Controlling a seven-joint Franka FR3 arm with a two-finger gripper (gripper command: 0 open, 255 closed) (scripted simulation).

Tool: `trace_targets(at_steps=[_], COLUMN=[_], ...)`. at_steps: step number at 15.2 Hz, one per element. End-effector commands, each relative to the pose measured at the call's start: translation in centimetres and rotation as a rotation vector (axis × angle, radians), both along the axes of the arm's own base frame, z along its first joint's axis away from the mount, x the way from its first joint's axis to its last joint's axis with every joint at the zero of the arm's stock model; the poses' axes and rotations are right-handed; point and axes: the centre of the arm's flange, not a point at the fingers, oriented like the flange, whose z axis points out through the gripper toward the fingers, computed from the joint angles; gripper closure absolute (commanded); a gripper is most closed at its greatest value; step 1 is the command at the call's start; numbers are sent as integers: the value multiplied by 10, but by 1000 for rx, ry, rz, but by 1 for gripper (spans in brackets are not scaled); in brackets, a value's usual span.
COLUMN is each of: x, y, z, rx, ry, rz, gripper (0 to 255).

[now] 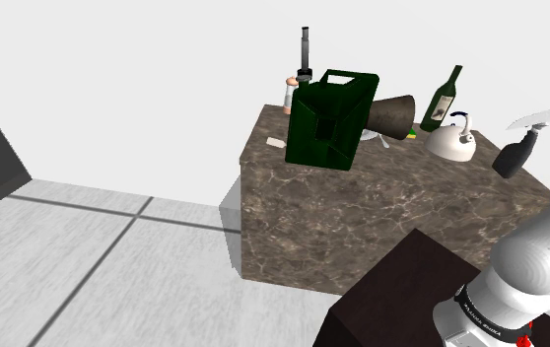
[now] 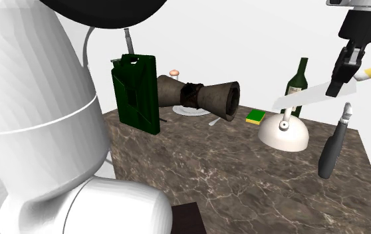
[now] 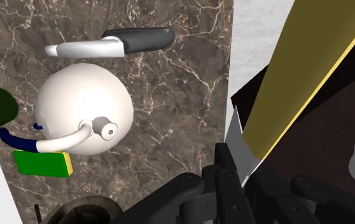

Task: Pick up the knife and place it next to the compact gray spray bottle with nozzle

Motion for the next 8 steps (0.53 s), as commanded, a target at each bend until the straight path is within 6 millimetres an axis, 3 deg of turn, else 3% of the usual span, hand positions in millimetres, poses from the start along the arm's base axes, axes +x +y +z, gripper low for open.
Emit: trace_targets(at_steps=[1,4,8], x=[0,0,52], y=[0,0,12], z=[10,23,23], rx=[0,0,0], ry=[0,0,0], rz=[0,0,0], gripper=[255,255,255])
